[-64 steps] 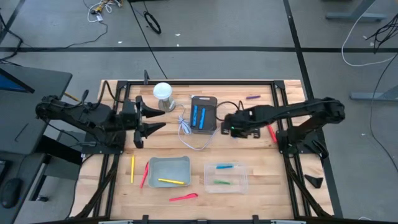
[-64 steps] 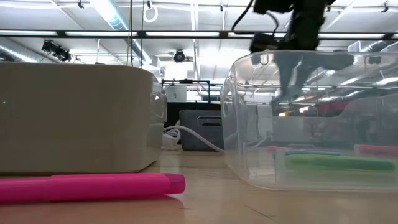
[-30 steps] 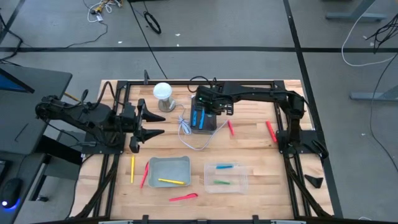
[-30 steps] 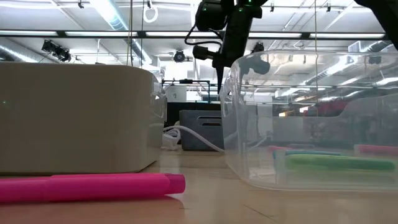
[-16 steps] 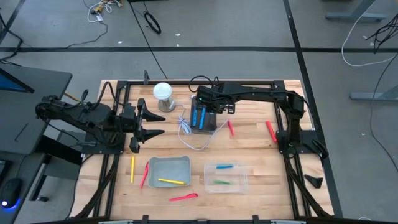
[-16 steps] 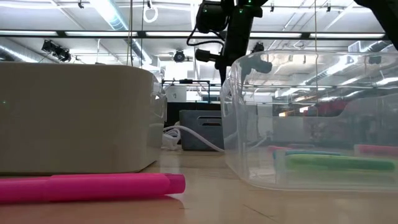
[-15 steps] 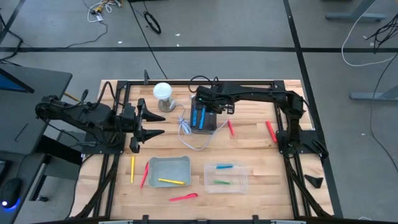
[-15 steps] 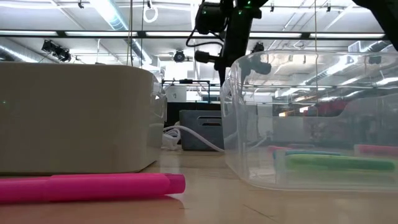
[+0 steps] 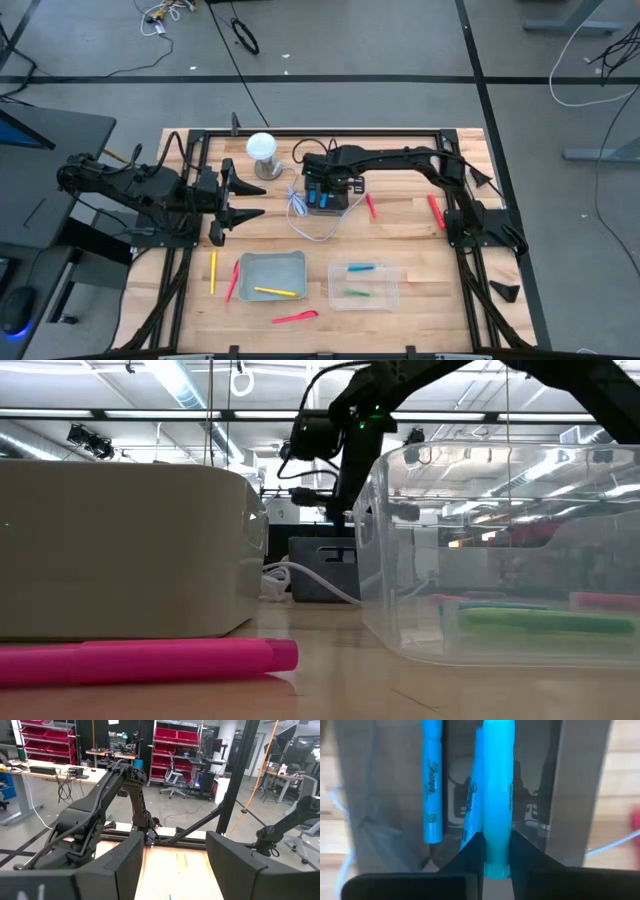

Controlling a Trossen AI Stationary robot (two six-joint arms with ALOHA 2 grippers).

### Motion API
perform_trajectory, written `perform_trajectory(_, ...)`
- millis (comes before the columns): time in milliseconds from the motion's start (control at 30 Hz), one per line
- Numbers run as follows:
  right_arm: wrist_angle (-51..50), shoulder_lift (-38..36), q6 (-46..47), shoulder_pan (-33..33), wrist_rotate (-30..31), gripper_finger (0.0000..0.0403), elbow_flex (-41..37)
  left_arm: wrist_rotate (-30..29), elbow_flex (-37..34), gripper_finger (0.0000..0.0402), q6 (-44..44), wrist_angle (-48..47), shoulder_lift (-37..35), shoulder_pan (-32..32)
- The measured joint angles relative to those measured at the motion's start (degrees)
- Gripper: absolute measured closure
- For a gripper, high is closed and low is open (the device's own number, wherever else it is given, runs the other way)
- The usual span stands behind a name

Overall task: Pick & Place Markers
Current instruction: Put the blue highlighter pen into the black bin

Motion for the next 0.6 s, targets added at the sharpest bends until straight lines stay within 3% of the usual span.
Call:
perform_trajectory(300,0.49,2.29,-0.87,0.04,-0.40,0.0350,-0.04,0.00,-0.02,0.0181,0.13,-0.69,0.00,0.02)
perform_trajectory(600,0.47,2.29,-1.33,0.02,-0.40,0.0289,-0.07,0.73,-0.02,0.0181,-0.07,-0.85,0.00,0.02)
